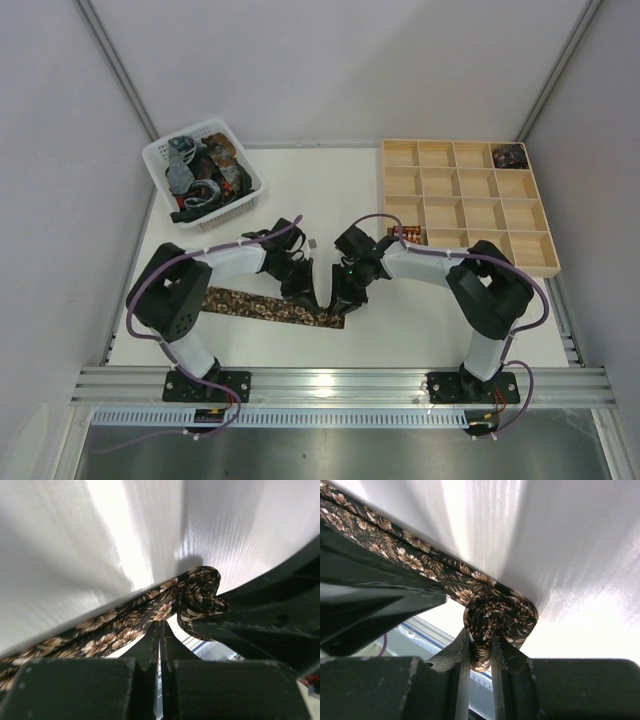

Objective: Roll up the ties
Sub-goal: Roll the tie

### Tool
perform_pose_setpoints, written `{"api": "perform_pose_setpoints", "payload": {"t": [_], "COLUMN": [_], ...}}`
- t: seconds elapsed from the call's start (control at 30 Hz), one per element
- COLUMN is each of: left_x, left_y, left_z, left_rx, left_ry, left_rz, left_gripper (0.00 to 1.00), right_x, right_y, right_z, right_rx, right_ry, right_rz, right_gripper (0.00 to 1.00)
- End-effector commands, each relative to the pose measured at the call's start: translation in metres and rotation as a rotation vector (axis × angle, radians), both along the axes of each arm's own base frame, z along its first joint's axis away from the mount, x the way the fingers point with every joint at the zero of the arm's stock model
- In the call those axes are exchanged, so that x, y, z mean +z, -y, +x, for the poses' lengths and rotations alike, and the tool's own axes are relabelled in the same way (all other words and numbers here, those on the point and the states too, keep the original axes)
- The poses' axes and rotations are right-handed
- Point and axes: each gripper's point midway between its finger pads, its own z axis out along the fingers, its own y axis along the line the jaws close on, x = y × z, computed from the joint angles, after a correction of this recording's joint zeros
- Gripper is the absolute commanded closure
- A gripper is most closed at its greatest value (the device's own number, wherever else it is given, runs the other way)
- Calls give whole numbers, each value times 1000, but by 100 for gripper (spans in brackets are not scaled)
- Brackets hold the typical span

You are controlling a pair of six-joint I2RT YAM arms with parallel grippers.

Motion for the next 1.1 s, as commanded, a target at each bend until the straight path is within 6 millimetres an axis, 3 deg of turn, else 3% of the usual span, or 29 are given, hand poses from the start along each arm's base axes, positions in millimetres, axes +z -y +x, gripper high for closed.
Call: {"api": "perform_pose_setpoints", "payload": {"t": [0.0, 0.17, 0.3, 0.57, 0.73, 1.0, 1.03, 1.07], "left_x": [10, 14, 16, 32, 47, 53, 54, 55], "left_y": [-12, -16, -18, -16, -8, -5, -4, -2], "left_z": [5, 6, 7, 8, 7, 3, 4, 2], "left_rx": [8, 23, 41, 44, 44, 49, 47, 43], "left_ry": [50, 50, 44, 48, 46, 35, 41, 35], "left_rz": [4, -6, -18, -53, -112, -143, -150, -162], "left_gripper": [99, 99, 99, 100, 100, 99, 99, 99], "right_x": [-8, -4, 4, 14, 22, 28, 27, 24], "right_y": [-4, -10, -16, -20, -22, -29, -28, -27], "right_z": [4, 5, 7, 3, 6, 11, 12, 13], "right_rx": [35, 73, 94, 100, 77, 59, 54, 48], "right_ry": [9, 21, 40, 61, 76, 78, 76, 73], "right_rz": [-26, 13, 59, 171, 250, 307, 304, 297], "right_gripper": [85, 60, 52, 52, 58, 61, 62, 70]}}
